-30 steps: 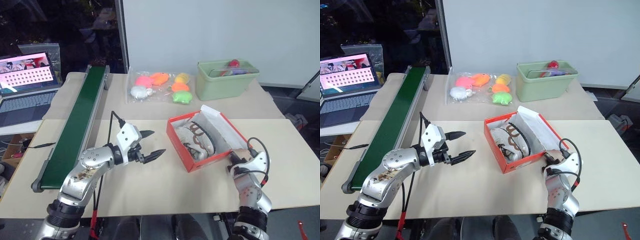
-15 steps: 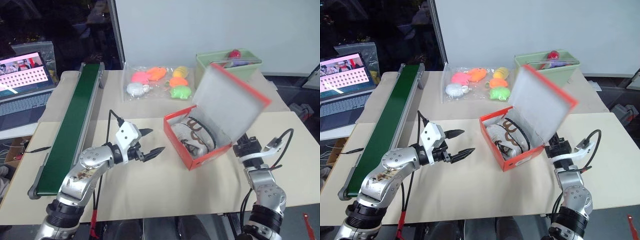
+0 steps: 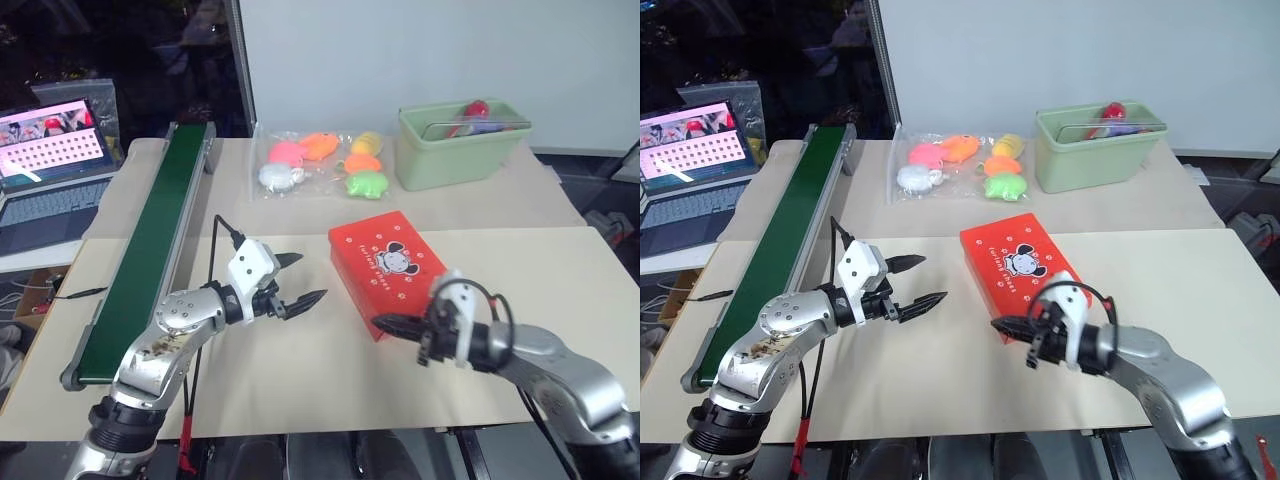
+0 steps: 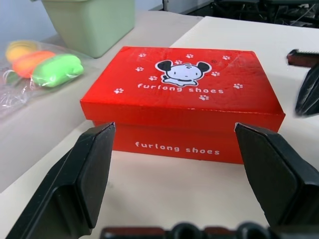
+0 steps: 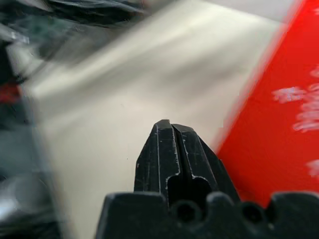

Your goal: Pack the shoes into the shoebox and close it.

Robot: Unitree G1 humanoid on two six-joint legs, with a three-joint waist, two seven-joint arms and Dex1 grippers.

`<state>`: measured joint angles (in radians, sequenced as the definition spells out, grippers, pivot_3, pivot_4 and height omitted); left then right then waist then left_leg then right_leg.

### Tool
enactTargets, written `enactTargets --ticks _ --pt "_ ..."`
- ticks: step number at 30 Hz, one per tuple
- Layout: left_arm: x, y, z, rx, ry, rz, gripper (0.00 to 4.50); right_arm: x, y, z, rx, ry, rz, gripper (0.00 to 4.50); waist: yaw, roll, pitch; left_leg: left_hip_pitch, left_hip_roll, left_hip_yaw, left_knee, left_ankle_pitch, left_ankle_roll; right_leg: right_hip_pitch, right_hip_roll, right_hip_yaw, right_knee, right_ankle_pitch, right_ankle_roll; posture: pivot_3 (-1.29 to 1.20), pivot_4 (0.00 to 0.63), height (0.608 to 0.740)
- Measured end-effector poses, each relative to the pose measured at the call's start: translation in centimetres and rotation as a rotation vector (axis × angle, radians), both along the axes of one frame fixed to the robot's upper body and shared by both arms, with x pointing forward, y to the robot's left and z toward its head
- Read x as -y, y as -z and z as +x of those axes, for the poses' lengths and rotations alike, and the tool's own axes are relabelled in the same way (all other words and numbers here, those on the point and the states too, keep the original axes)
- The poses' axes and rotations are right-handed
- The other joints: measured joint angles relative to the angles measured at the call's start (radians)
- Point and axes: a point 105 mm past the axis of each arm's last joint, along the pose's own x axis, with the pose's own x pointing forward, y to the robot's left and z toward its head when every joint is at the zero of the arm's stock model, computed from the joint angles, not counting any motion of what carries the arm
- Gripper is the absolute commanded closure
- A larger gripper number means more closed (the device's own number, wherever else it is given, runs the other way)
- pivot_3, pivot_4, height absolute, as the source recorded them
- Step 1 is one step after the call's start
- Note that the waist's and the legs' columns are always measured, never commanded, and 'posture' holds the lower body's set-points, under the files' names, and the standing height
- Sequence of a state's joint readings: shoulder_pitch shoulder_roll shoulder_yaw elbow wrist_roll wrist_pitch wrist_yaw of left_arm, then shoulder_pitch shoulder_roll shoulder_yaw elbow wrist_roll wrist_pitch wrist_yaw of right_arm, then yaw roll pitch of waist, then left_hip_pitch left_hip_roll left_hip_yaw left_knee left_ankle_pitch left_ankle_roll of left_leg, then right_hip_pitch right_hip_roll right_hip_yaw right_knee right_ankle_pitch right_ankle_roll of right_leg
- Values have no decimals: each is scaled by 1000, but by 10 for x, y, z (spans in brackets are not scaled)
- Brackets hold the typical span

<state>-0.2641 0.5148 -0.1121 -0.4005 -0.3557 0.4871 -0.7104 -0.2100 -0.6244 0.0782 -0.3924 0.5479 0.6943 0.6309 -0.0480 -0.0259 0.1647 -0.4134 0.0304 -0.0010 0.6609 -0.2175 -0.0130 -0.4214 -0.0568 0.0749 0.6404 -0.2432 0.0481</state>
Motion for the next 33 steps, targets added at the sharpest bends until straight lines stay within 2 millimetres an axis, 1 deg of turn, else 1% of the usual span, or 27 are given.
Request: enactTargets --ticks 1,2,4,5,9,13,15,21,27,29,30,32,33 --pt "1 0 0 -1 3 -1 375 2 -1 14 32 65 -16 4424 4 0 0 0 0 0 0 0 -1 0 0 0 0 0 0 0 150 729" --pt "0 1 0 -2 1 0 375 3 0 22 43 107 -20 4424 7 0 0 -1 0 -1 0 0 -1 -1 0 -1 1 0 -1 0 150 729" --pt "0 1 0 -5 -3 2 375 -1 -1 32 55 143 6 4424 14 -1 0 -2 0 -1 0 0 -1 -1 0 -2 0 3 -7 0 150 729" --pt "0 1 0 -7 -3 2 375 -5 -3 34 62 147 21 4424 16 -1 0 -3 -1 -1 0 0 -1 -2 -1 -2 0 4 -7 0 150 729" --pt "-1 2 0 -13 -9 6 375 -11 -6 41 81 151 24 4424 19 -1 0 -3 -1 -1 0 0 0 -1 -2 -2 -1 4 -7 0 150 729" --pt "-2 2 1 -12 -17 5 375 -8 6 45 79 169 -48 4424 21 -1 0 -2 -1 -1 0 0 0 -1 -1 -3 1 4 -7 0 150 729" --pt "-2 2 1 -11 -18 5 375 -10 6 45 95 163 -64 4424 19 -1 0 -1 0 -1 0 0 0 0 -1 -2 1 4 -7 0 150 729" --pt "-6 1 2 -5 -40 2 375 -15 7 45 104 158 -60 4424 9 -1 0 -1 0 -1 0 0 0 0 -1 -2 1 4 -7 0 150 729" --pt "-10 5 2 -19 -68 -1 375 -22 7 46 106 174 -31 4424 4 -1 0 -1 0 -2 0 0 0 0 -1 -2 2 4 -7 0 150 729" --pt "-13 3 4 -14 -96 -16 375 -20 -3 52 82 239 92 4424 5 -1 0 -1 0 -2 0 0 0 -1 -1 -2 2 4 -8 0 150 729" --pt "-15 2 6 -11 -119 -31 375 -9 -18 60 78 303 199 4424 6 -1 0 -2 -1 -2 0 0 0 -1 -2 -2 2 4 -8 0 150 729" --pt "-21 -3 10 -14 -176 -71 375 24 -63 72 147 418 380 4424 10 -1 1 -2 -1 -2 0 0 0 0 -2 -3 2 5 -7 0 150 729" --pt "-26 -5 13 -14 -215 -98 375 45 -86 72 194 458 471 4424 16 -1 1 -2 -1 -3 0 0 0 0 -2 -3 1 5 -7 0 150 729"
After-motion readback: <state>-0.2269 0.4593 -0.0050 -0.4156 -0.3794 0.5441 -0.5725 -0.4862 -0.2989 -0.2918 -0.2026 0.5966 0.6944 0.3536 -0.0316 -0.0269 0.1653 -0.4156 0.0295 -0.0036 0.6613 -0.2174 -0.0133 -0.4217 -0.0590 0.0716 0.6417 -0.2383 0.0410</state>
